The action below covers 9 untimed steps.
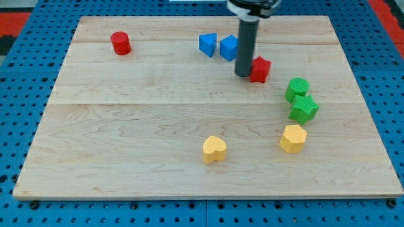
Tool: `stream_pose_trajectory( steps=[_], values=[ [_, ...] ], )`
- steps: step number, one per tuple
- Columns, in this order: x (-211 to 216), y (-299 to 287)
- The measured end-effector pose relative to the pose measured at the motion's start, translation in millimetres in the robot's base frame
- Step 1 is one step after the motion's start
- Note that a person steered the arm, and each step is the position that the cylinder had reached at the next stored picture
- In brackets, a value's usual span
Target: Push the red circle diagonally above left to the yellow heart
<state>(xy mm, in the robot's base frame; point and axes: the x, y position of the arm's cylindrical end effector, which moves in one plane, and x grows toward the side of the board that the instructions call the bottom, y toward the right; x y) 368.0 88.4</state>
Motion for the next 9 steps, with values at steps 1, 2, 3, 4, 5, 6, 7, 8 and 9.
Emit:
stream_pose_trajectory(
  steps=[1, 2, 3, 4, 5, 6, 7, 8, 9],
  values=[
    [0, 19],
    [0, 42],
    [0, 41],
    [0, -9],
    [0, -126],
    [-17, -226],
    [-45, -263],
    [-54, -299],
    [-71, -265]
  ],
)
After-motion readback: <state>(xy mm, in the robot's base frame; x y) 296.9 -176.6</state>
